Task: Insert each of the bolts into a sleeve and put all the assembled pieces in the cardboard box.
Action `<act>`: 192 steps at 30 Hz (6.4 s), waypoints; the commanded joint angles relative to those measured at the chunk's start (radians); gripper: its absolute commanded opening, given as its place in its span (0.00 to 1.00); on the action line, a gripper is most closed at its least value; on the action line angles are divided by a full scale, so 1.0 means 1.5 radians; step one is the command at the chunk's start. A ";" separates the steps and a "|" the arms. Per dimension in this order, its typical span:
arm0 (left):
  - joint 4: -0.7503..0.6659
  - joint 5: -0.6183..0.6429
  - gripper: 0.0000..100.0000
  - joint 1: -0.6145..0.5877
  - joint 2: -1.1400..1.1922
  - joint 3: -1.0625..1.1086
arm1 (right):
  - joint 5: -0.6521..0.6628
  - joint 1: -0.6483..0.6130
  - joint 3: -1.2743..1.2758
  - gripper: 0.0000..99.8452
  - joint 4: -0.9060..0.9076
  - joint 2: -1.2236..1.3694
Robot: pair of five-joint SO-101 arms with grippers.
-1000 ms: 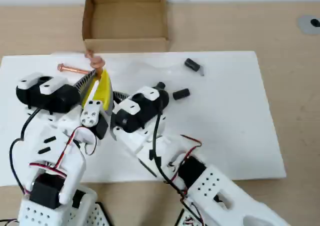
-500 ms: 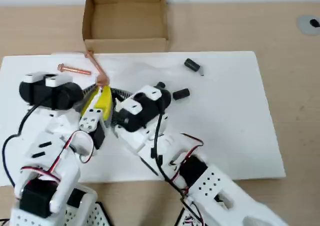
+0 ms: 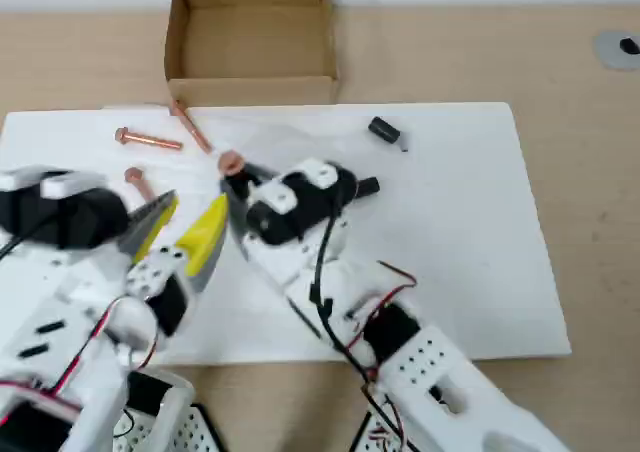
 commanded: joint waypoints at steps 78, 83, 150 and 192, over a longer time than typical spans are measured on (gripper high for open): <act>-0.192 0.192 0.19 -0.351 1.181 -0.339 | 0.123 0.294 -1.961 0.28 0.695 1.473; -0.192 0.193 0.19 -0.350 1.207 -0.346 | 0.123 0.315 -1.960 0.28 0.695 1.476; -0.129 0.008 0.01 -0.281 0.232 0.065 | 0.678 0.384 -1.419 0.28 1.205 1.102; -0.190 0.013 0.01 -0.276 0.038 0.255 | 0.938 0.337 -1.356 0.28 1.204 1.297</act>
